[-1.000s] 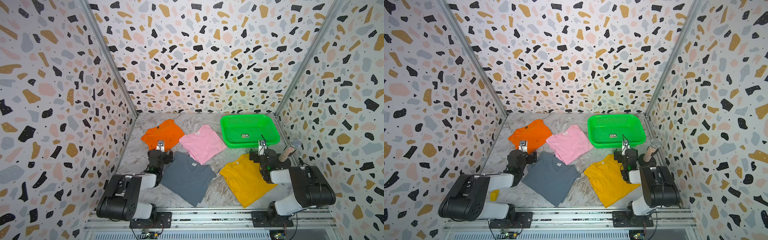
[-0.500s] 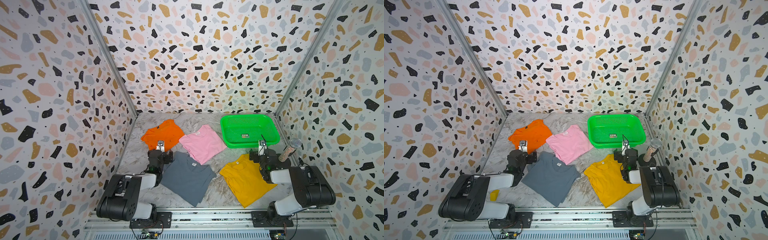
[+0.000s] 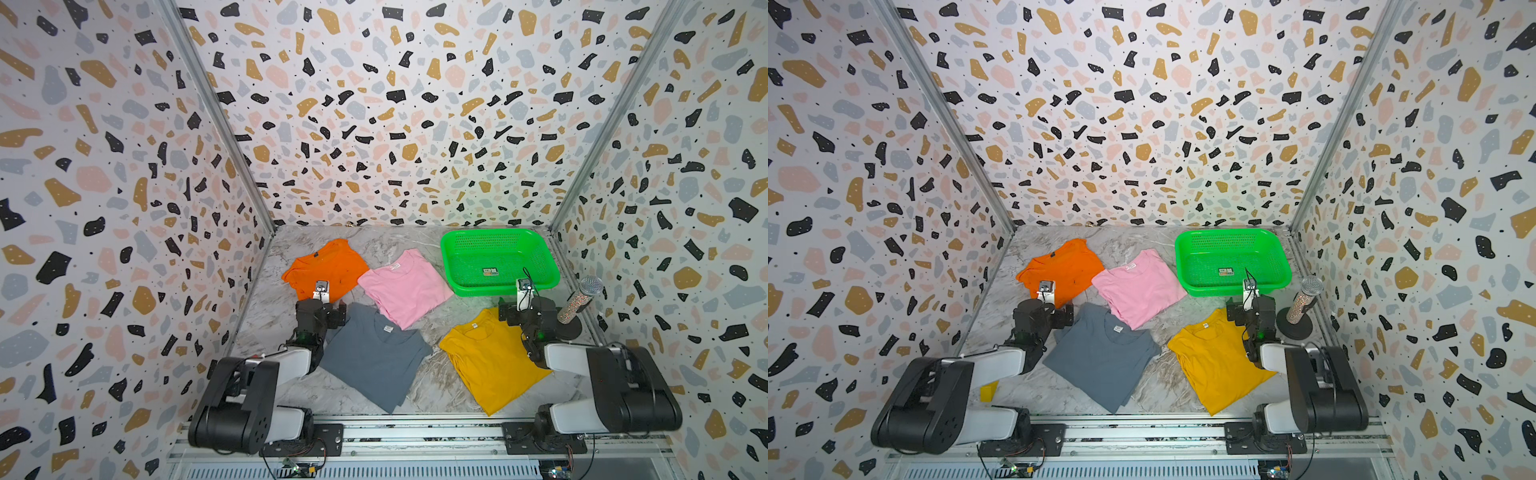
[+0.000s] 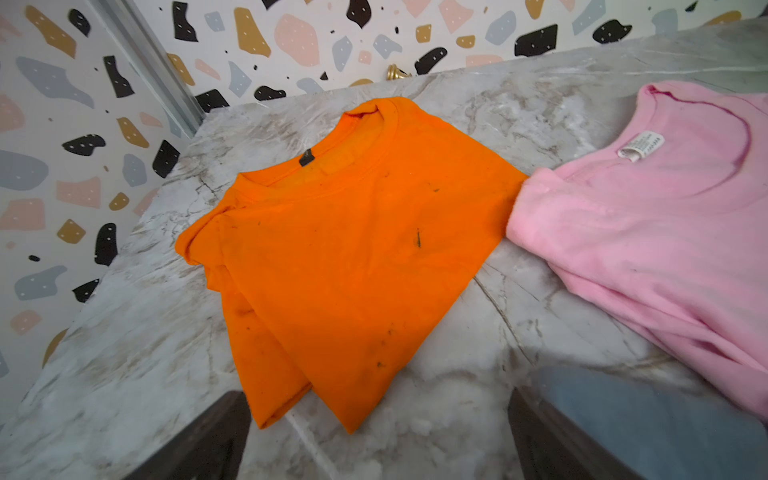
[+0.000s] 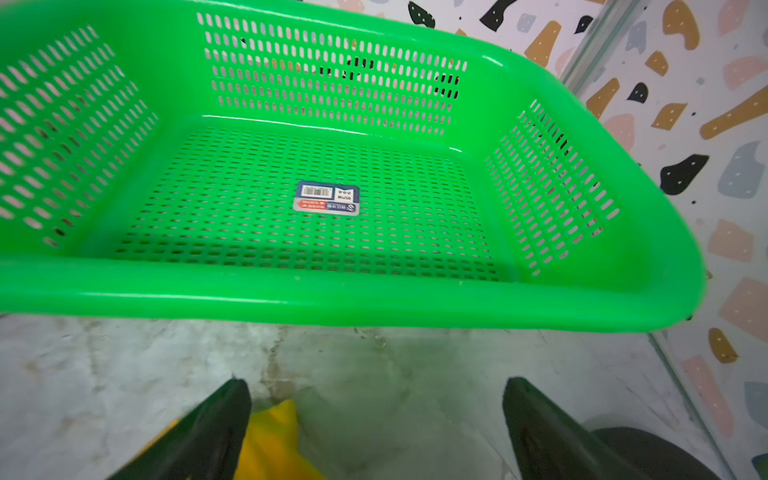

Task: Put the folded t-shirts into the basket
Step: Pick up the T-shirt from the center of the board.

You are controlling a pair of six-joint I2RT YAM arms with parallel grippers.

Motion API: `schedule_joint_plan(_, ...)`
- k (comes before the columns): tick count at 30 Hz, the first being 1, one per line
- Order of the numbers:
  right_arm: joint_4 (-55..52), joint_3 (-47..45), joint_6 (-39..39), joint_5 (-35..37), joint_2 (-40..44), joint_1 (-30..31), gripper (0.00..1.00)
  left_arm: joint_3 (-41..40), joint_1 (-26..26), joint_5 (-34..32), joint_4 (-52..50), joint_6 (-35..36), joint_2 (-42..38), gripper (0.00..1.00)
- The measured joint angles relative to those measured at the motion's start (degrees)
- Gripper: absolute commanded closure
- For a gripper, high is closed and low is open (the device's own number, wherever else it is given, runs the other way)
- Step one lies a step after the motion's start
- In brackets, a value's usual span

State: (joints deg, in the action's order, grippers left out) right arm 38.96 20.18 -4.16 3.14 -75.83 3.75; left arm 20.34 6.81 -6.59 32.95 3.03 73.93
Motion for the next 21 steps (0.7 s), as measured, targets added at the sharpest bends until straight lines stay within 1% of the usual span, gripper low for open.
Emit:
schedule_joint_plan(2, -8.85, 4.44, -0.81, -2.25, 6.27, 0.0, 0.0, 3.67, 0.0, 1.38, -7.34, 1.05, -4.79, 0.0)
schedule_joint_plan(5, -19.56, 12.96, -1.44, -5.81, 12.37, 0.0, 0.0, 10.4, 0.0, 4.5, -17.29, 3.37, -10.91, 0.0)
schedule_joint_plan(8, -29.51, 20.74, -2.97, -10.91, 15.41, -0.02, 0.0, 18.14, -0.07, 11.23, -30.49, 8.59, -13.88, 0.0)
schedule_joint_plan(10, -36.72, 25.4, -5.84, -16.28, 14.91, -0.09, 0.0, 23.74, -0.04, 17.66, -40.7, 13.33, -13.68, 0.0)
schedule_joint_plan(13, -49.24, 33.68, -11.89, -23.43, 9.49, 1.01, 0.0, 30.64, 0.39, 25.51, -53.4, 18.58, -11.17, 0.0)
schedule_joint_plan(15, -55.21, 38.77, -14.38, -25.86, 4.09, 2.21, 0.0, 33.57, 1.73, 28.02, -58.66, 20.65, -8.26, 0.0)
schedule_joint_plan(17, -58.18, 41.51, -15.67, -27.61, -0.74, 3.04, 0.01, 35.5, 4.72, 27.34, -61.64, 21.9, -4.46, 0.01)
schedule_joint_plan(19, -60.63, 41.88, -16.37, -28.63, -4.15, 3.72, 0.02, 37.88, 9.57, 24.37, -63.82, 22.91, 1.38, 0.03)
schedule_joint_plan(21, -63.06, 41.86, -17.31, -28.59, -5.77, 4.42, 0.02, 40.7, 12.59, 22.21, -65.29, 23.06, 6.75, 0.04)
